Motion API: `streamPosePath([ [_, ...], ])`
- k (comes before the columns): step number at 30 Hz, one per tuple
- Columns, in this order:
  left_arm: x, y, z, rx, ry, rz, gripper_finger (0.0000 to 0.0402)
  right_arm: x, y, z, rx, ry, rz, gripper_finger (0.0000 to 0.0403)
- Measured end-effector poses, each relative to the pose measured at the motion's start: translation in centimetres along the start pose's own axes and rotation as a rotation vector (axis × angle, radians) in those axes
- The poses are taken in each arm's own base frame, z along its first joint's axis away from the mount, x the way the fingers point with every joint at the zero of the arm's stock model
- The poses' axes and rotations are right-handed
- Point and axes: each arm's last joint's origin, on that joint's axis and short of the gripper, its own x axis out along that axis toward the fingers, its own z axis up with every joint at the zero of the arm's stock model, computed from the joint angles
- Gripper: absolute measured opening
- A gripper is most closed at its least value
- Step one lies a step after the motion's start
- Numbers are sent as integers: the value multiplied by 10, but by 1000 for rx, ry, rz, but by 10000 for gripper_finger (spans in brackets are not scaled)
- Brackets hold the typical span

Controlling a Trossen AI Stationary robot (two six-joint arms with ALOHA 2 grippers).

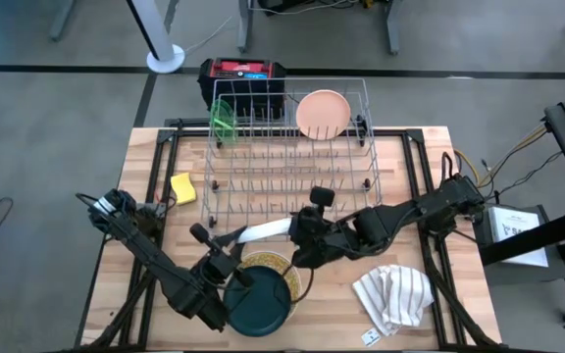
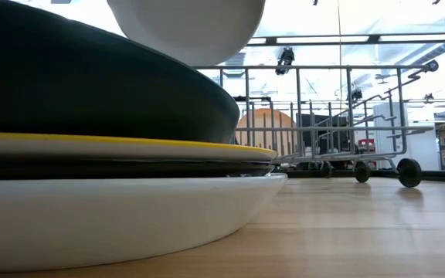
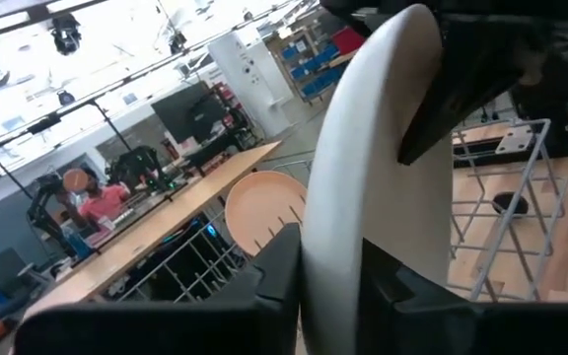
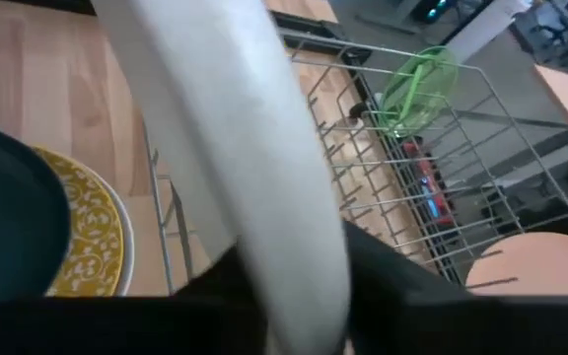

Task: Sort dishes
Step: Put the gray plate into the dish rack

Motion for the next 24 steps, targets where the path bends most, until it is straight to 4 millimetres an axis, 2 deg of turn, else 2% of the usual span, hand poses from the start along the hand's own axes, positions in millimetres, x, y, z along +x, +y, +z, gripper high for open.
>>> streamPosePath([
  [2, 1, 1, 0, -9, -3, 2, 47, 0, 0, -1, -33, 6, 7, 28],
  [3, 1, 1, 1, -25, -5, 3, 48, 0, 0, -1, -38, 7, 5, 24],
  [9, -1, 3, 1, -55, 44, -9, 49, -7, -3, 4, 22, 36, 116, 26],
  [17, -9, 4, 8, -51, 123, -53, 52, -23, -13, 8, 125, 89, 174, 25],
  [24, -11, 4, 12, 49, 229, -101, 104, -38, -25, 11, 146, 117, 198, 25],
])
